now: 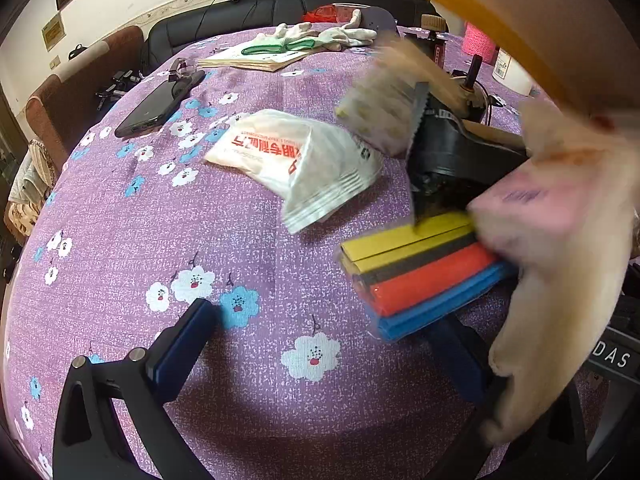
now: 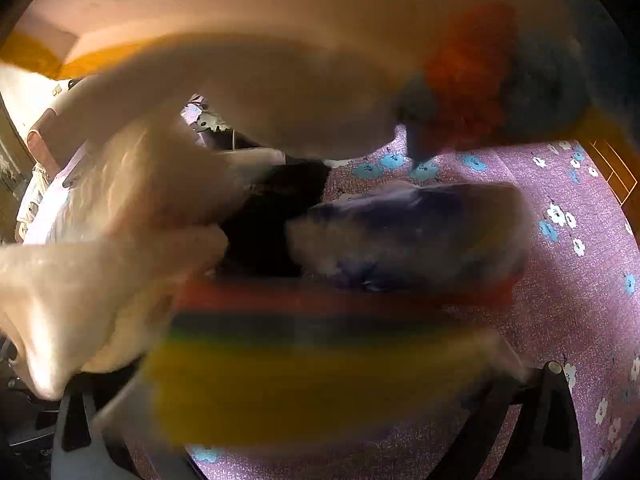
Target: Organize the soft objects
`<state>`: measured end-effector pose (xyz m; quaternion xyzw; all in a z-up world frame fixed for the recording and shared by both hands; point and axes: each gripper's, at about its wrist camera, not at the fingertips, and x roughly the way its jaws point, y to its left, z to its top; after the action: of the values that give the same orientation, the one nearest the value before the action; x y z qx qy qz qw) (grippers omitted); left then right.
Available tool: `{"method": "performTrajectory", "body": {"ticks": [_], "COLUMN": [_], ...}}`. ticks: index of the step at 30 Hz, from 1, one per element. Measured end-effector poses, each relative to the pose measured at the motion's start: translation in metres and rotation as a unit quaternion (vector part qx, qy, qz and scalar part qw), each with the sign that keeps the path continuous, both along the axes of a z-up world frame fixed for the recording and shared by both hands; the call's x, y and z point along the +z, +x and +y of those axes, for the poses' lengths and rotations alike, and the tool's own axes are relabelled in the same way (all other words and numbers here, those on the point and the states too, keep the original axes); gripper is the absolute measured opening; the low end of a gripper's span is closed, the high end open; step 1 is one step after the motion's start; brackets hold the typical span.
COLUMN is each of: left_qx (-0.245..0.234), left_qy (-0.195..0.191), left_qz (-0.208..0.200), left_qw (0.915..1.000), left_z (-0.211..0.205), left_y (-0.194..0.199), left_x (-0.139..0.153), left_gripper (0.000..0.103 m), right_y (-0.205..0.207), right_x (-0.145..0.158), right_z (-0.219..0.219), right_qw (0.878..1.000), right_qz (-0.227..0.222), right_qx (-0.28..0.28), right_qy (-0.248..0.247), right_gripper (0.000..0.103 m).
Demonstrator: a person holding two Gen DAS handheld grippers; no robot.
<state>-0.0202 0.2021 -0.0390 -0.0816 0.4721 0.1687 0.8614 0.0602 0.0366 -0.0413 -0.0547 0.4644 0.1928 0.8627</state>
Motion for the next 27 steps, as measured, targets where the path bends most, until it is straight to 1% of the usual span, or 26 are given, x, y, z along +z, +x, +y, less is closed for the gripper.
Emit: {"method": "performTrajectory", "body": {"ticks": [27], "left_qx": [0.0], "left_qy": [0.0], "left_qz": [0.0], "left_qw": [1.0], "left_z": [-0.0001], "left_y": [-0.0005], "left_x": [-0.0006], "left_gripper": [0.103], "right_y": [-0.0015], "right_x": [0.0008], "right_z": [0.0009], "right_qw": [1.0], "right_qz": [0.0], "right_qx": [-0.001], "right_qy": [-0.001], "right_gripper": [0.102]}}
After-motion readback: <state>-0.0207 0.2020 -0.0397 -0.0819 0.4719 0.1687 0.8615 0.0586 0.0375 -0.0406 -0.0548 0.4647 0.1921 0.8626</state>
